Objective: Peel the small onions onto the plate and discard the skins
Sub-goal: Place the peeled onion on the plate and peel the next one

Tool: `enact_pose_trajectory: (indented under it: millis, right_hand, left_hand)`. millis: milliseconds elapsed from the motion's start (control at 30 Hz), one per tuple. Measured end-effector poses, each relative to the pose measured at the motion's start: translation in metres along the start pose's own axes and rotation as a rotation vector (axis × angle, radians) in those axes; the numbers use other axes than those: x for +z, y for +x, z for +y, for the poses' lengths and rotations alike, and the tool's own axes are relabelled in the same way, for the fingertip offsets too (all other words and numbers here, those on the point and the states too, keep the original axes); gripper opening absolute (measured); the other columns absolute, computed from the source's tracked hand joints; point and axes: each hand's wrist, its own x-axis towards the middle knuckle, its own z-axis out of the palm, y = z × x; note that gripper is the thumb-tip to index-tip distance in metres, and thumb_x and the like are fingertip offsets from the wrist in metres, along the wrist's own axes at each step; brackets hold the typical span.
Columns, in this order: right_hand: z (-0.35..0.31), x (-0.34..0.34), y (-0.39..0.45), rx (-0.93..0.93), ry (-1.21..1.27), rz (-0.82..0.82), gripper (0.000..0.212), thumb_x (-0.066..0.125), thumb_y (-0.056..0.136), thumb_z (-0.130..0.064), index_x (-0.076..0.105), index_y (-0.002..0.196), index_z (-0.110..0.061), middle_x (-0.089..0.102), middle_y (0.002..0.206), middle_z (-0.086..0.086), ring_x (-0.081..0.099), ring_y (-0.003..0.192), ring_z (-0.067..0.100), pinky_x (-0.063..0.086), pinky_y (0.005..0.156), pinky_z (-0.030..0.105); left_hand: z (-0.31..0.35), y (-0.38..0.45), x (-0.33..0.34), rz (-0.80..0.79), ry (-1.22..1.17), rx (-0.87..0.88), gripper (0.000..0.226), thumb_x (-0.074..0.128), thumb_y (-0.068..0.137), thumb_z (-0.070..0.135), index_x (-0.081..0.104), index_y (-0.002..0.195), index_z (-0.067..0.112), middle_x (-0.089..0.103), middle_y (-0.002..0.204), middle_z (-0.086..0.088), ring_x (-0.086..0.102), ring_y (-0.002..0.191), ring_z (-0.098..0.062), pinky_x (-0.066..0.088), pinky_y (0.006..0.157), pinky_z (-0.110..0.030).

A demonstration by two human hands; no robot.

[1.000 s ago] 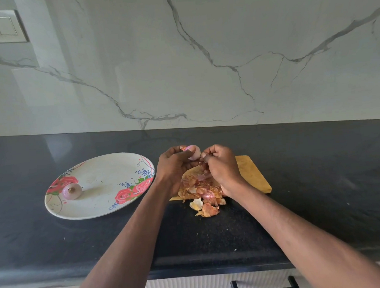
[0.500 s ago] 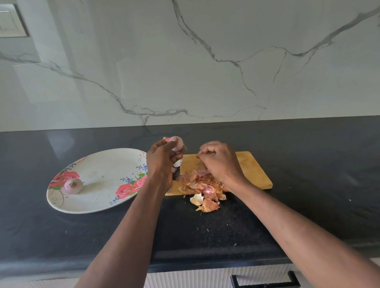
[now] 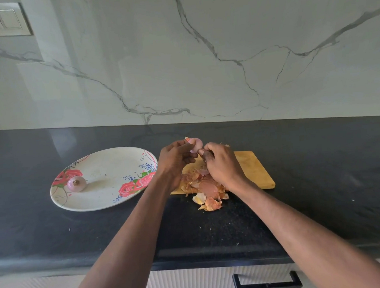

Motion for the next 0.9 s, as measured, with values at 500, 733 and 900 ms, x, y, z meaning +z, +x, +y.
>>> enact_pose_trajectory:
  millis: [500,733,900]
  right_hand:
    - [-0.006,-0.005,-0.001,0.066,0.168,0.038,0.039,0.071,0.085,-0.017,0.051,0.052,-0.013,0.046,0.046,-0.005,0.038,0.043,0.005,0.032,0.046,0.019]
    - [-0.002,-0.008,-0.001,0.029,0.103,-0.026,0.009,0.071,0.092,-0.022,0.078,0.096,-0.017,0.074,0.083,-0.006,0.064,0.067,0.003,0.045,0.055,0.011]
    - [-0.005,-0.009,0.001,0.101,0.198,-0.011,0.033,0.062,0.097,-0.041,0.071,0.087,-0.011,0.069,0.074,0.006,0.066,0.071,0.023,0.056,0.061,0.04]
  left_hand:
    - [-0.006,0.001,0.0,0.227,0.142,0.222,0.02,0.074,0.09,0.014,0.062,0.104,0.006,0.071,0.091,-0.014,0.069,0.072,-0.019,0.057,0.071,-0.031]
    - [0.001,0.005,-0.004,0.139,-0.115,-0.004,0.009,0.064,0.095,0.006,0.063,0.104,0.006,0.068,0.085,-0.013,0.064,0.073,-0.018,0.053,0.065,-0.026]
    - [-0.001,0.002,-0.003,0.02,-0.011,-0.013,0.005,0.066,0.092,0.009,0.065,0.097,0.008,0.069,0.087,-0.008,0.062,0.084,-0.02,0.047,0.067,-0.031]
